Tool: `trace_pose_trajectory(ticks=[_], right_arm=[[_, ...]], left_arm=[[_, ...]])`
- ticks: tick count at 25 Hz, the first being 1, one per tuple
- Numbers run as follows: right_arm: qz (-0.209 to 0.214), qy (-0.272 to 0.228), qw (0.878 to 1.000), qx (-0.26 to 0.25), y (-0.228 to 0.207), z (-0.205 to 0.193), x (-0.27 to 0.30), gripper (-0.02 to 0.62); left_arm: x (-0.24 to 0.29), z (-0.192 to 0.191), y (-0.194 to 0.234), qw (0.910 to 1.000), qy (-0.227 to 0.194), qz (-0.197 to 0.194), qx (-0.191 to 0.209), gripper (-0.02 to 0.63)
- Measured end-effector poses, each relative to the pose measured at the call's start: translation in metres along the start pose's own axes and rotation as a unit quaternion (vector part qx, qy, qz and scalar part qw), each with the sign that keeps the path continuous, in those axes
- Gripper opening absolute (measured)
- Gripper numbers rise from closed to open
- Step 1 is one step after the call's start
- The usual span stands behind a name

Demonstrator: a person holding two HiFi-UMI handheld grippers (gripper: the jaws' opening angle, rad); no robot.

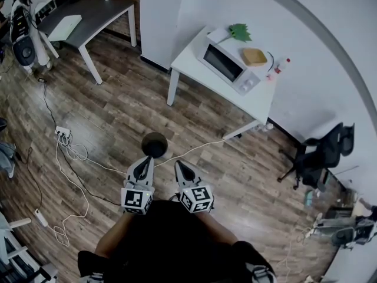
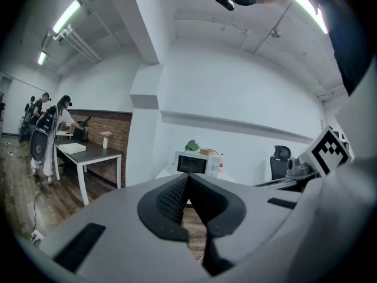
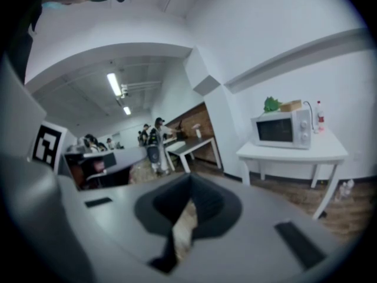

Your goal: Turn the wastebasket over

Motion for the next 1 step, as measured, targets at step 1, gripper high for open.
trace_pose_trajectory(ticks=[1], right_arm=[[0.0, 0.0, 1.0, 0.0, -0.0008, 0.0006, 0.0002, 0.032]], left_arm=[[0.001, 0.0013, -0.0004, 1.0, -0.001, 0.0, 0.0, 0.034]])
Point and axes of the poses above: the fingertips, and each gripper's own axes: x forward along the fingers, y to its left, z out of its top, the point moved 8 cm from there along -x, backward along the fingers, and after that the axes turned 11 degrees about y, right-handed, at the moved point
